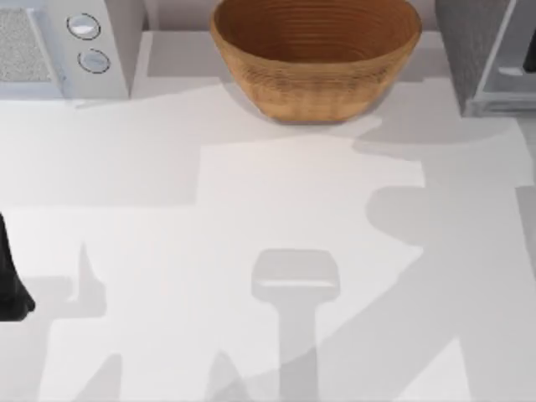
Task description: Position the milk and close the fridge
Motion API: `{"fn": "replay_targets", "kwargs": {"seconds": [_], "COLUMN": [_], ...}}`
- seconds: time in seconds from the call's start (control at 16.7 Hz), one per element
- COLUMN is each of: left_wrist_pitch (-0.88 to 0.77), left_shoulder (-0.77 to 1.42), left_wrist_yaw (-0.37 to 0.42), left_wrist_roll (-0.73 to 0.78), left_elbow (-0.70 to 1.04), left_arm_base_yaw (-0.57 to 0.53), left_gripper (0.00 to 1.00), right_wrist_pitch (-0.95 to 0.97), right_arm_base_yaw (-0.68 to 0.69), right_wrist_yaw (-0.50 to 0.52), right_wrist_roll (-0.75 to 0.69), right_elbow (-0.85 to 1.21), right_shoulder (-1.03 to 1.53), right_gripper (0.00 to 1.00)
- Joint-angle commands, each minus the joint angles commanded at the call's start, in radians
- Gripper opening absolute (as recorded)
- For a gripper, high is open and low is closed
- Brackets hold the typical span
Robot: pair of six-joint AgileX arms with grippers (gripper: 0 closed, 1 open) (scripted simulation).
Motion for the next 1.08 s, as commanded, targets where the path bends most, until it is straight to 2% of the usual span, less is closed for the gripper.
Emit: {"fn": "replay_targets", "kwargs": {"seconds": [0.24,0.54,1.08], "left_wrist_pitch": [0.000,0.000,0.000], "left_shoulder": [0.000,0.000,0.000], "left_wrist_yaw": [0.000,0.000,0.000], "left_wrist_roll": [0.000,0.000,0.000], "left_elbow": [0.000,0.000,0.000], "left_arm_base_yaw": [0.000,0.000,0.000], "left_gripper": [1.00,1.00,1.00], "right_wrist_pitch": [-0.140,-0.334,-0.634], "right_arm_base_yaw": [0.063,0.090,0.074], "right_wrist_yaw": [0.058,0.133,0.196], "right_wrist_roll": [-0.001,0.000,0.021], "right_elbow": [-0.249,-0.551,-0.874], "right_shoulder": [-0.323,-0.854,-1.594], "right_gripper": [1.00,1.00,1.00]}}
